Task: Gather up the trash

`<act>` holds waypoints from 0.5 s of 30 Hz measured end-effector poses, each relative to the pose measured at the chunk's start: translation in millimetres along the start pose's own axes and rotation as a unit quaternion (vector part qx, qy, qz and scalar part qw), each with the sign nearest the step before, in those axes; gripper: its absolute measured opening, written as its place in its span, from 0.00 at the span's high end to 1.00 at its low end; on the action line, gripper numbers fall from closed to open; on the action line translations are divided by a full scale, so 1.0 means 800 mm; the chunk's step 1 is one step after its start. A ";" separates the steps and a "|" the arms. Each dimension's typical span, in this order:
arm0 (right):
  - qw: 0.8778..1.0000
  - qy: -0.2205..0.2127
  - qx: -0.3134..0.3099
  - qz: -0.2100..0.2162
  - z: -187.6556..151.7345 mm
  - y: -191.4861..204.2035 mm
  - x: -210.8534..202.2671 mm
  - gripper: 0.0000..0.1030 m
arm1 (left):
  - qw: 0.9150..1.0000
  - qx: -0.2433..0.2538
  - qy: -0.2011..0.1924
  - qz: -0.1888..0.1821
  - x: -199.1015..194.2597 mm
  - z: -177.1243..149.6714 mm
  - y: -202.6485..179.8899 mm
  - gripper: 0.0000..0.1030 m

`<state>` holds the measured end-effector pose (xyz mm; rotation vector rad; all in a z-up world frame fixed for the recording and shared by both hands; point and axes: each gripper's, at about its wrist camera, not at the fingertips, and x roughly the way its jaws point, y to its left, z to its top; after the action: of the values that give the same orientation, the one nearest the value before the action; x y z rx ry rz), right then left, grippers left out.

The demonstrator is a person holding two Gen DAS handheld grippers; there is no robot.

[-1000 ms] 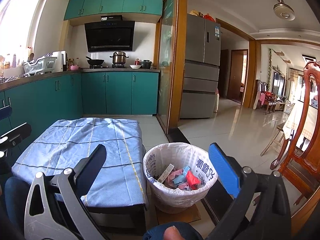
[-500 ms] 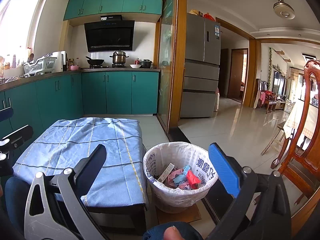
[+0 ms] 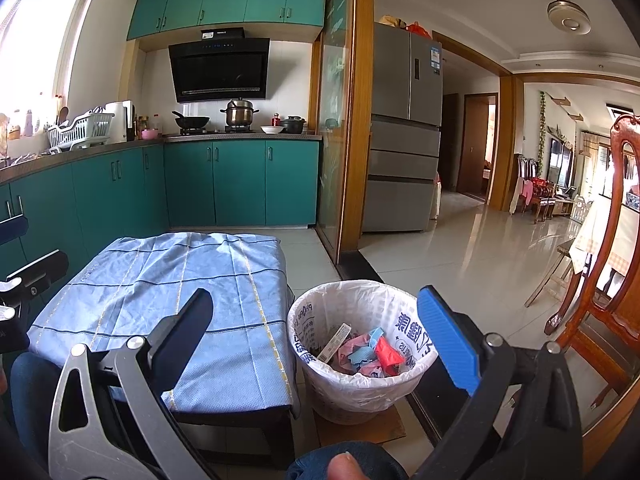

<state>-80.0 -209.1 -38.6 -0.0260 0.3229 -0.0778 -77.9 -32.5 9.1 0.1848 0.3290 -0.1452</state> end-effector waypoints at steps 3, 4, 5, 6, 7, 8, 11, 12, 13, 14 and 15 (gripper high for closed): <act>1.000 0.000 0.000 -0.001 -0.002 -0.002 0.000 0.03 | 1.000 0.002 0.001 0.001 0.001 -0.001 -0.001 0.03; 1.000 0.000 0.000 0.000 -0.002 -0.002 0.000 0.03 | 1.000 0.003 0.002 0.001 0.002 -0.001 -0.002 0.03; 1.000 0.000 0.000 0.000 -0.002 -0.002 0.000 0.03 | 1.000 0.004 0.003 0.001 0.003 -0.001 -0.003 0.03; 1.000 0.000 0.000 -0.001 -0.002 -0.002 0.000 0.03 | 1.000 0.005 0.003 0.001 0.003 -0.001 -0.003 0.03; 1.000 -0.001 0.001 -0.001 -0.002 -0.003 0.000 0.03 | 1.000 0.005 0.002 0.001 0.003 0.000 -0.004 0.03; 1.000 -0.001 0.002 -0.001 -0.003 -0.003 0.000 0.03 | 1.000 0.005 0.002 0.001 0.003 0.000 -0.004 0.03; 1.000 -0.001 0.002 -0.003 -0.003 -0.005 0.000 0.03 | 1.000 0.007 0.003 0.001 0.004 0.000 -0.006 0.03; 1.000 0.000 0.003 -0.003 -0.004 -0.005 0.001 0.03 | 1.000 0.008 0.004 0.003 0.004 0.000 -0.005 0.03; 1.000 0.001 0.004 -0.003 -0.004 -0.006 0.002 0.03 | 1.000 0.008 0.005 0.004 0.005 -0.001 -0.005 0.03; 1.000 0.002 0.004 -0.002 -0.005 -0.005 0.003 0.03 | 1.000 0.007 0.006 0.005 0.006 -0.001 -0.004 0.03; 1.000 0.002 0.005 -0.002 -0.004 -0.006 0.003 0.03 | 1.000 0.005 0.006 0.006 0.006 -0.001 -0.003 0.03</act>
<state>-79.2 -214.1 -42.5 -0.0170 0.3270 -0.0829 -74.1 -35.1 6.6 0.1979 0.3391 -0.1349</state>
